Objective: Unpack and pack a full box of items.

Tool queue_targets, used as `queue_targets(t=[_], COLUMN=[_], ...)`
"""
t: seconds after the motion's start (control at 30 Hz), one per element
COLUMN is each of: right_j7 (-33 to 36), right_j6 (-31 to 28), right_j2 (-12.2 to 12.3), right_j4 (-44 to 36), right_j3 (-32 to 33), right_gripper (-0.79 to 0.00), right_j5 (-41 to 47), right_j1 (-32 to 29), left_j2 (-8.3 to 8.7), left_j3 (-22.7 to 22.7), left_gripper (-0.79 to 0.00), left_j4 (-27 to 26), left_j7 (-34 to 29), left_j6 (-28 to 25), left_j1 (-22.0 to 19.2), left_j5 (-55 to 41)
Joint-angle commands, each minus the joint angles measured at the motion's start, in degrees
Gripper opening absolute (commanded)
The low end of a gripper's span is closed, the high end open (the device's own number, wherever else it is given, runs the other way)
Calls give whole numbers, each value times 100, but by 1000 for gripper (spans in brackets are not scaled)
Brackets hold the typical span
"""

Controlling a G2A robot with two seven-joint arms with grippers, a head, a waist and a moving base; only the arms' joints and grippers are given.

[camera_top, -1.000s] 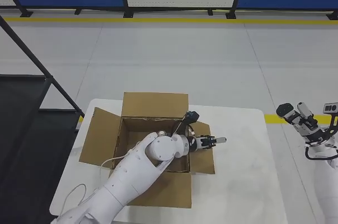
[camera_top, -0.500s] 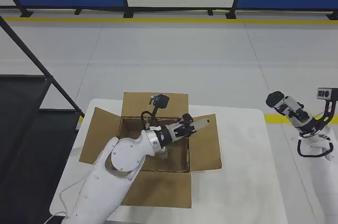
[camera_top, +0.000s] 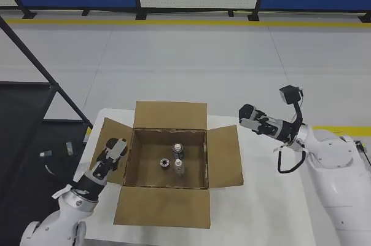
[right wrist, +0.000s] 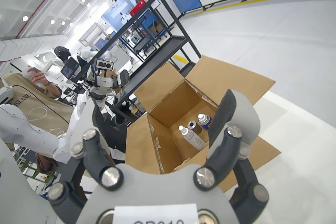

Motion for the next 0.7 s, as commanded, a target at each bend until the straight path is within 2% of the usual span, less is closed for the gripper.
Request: queue_targets(t=[0.0, 0.3, 0.37, 0.47, 0.67], right_j7=[-3, -58, 157, 500, 980], right_j6=[-9, -54, -192, -84, 428], right_j2=[1, -7, -25, -66, -292], right_j4=[3, -162, -518, -787, -609], right_j3=[20, -59, -387, -936, -2323], right_gripper=[0, 0, 0, 0, 0], right_j5=[8, -80, -410, -1145, -2191], right_j1=[-4, -51, -56, 216, 950], left_j2=[3, 3, 3, 10, 59], left_j3=[-91, -91, -79, -211, -1129], left_gripper=[0, 0, 0, 0, 0], left_j4=[-15, -15, -10, 134, 599], left_j7=[1, 1, 3, 52, -38], left_j6=[-18, -18, -14, 162, 455], left_j1=[118, 118, 122, 77, 106], left_j5=[-39, -39, -46, -334, -1318])
